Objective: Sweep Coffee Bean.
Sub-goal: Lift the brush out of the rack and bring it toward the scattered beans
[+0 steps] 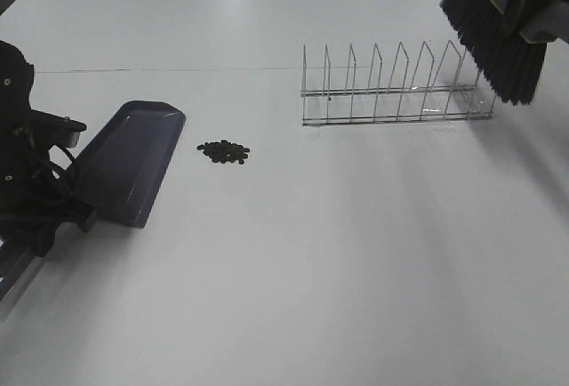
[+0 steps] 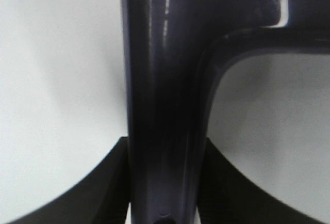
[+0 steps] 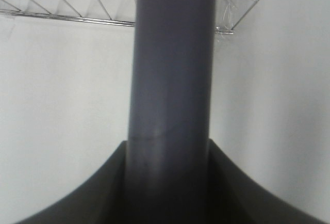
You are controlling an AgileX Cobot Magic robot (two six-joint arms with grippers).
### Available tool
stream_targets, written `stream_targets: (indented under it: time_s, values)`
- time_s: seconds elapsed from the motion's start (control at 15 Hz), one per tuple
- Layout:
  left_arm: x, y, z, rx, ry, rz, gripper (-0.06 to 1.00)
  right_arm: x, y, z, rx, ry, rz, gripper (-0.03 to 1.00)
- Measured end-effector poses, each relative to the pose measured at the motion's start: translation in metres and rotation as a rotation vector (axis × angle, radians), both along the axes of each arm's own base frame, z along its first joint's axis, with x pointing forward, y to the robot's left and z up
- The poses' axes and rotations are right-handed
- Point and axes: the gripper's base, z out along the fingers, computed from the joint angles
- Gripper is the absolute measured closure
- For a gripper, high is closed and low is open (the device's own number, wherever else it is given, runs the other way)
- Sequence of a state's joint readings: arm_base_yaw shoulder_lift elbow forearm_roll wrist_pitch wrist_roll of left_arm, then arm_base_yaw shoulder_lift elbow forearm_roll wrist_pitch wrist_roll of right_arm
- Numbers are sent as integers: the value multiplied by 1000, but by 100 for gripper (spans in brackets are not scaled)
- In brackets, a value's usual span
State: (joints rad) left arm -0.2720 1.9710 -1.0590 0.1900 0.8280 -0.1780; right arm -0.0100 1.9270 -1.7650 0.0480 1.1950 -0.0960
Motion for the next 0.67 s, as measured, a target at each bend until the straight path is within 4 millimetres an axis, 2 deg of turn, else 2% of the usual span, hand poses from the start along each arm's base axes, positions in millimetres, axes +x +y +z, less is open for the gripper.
stream_targets:
  time_s: [0.2,0.27,0.33,0.67]
  values:
    - [-1,0,0,1,7,2,61,-20,0,11,0,-2,0,66]
    - [-1,0,0,4,13,3,61,-40,0,8,0,12,-1,66]
    - [-1,0,0,5,16,4,61,-52,1,7,3,1,-3,66]
    - [-5,2,1,19,53,12,61,-91,2,-32,13,60,-12,66]
